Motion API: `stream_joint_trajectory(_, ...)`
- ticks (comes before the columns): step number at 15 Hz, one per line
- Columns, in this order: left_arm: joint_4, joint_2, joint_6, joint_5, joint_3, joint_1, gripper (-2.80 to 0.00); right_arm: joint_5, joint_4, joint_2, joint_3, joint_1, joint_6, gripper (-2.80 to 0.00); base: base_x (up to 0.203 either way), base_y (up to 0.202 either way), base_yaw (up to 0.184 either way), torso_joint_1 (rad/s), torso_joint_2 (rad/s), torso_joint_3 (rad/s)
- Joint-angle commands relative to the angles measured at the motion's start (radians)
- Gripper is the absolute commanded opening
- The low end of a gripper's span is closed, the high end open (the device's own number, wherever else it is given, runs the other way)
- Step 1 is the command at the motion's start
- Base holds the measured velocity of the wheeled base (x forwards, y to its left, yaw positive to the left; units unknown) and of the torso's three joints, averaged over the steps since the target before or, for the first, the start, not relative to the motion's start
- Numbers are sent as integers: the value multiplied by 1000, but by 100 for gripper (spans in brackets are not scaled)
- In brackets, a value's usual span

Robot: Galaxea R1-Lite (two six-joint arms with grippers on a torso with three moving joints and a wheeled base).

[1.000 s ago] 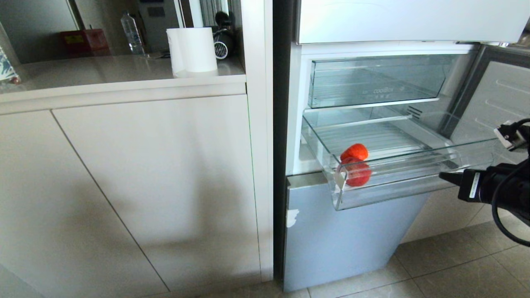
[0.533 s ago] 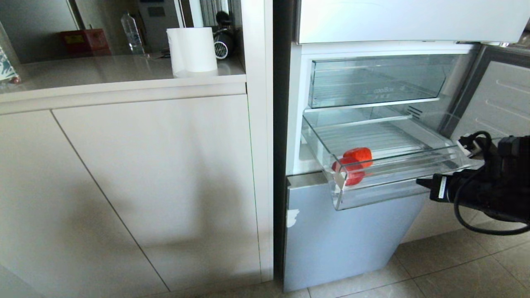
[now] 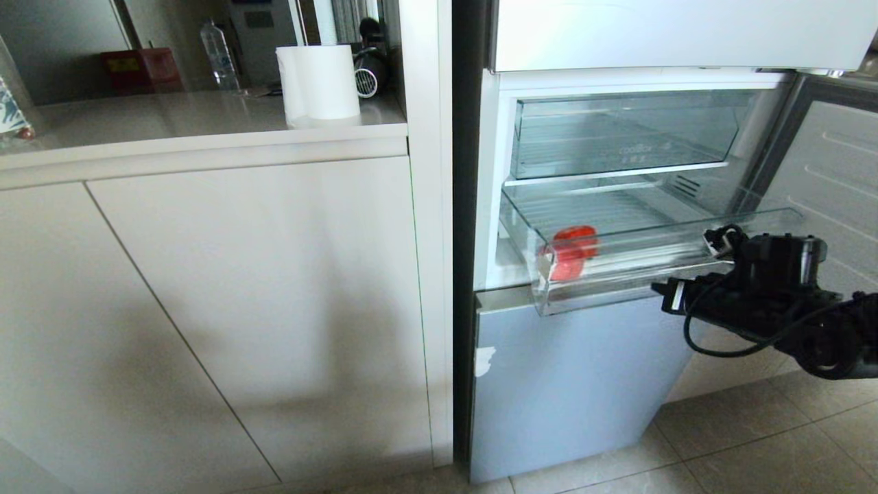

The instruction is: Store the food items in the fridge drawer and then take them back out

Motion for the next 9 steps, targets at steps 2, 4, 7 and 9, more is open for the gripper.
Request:
stream_joint_trajectory(2,1,2,0,0,0,0,-280,18,-115,82,-40,19,56,-280,0,0,0,0,0,0)
stream_joint_trajectory(4,1,2,0,0,0,0,-280,21,-174,101,-74,33,101,-280,0,0,0,0,0,0)
stream_joint_trajectory(7,1,2,0,0,0,0,-280,16,-232,156,-168,49,171,-280,0,0,0,0,0,0)
stream_joint_trajectory(9,1,2,0,0,0,0,-280,15,-236,180,-236,56,226,-280,0,0,0,0,0,0)
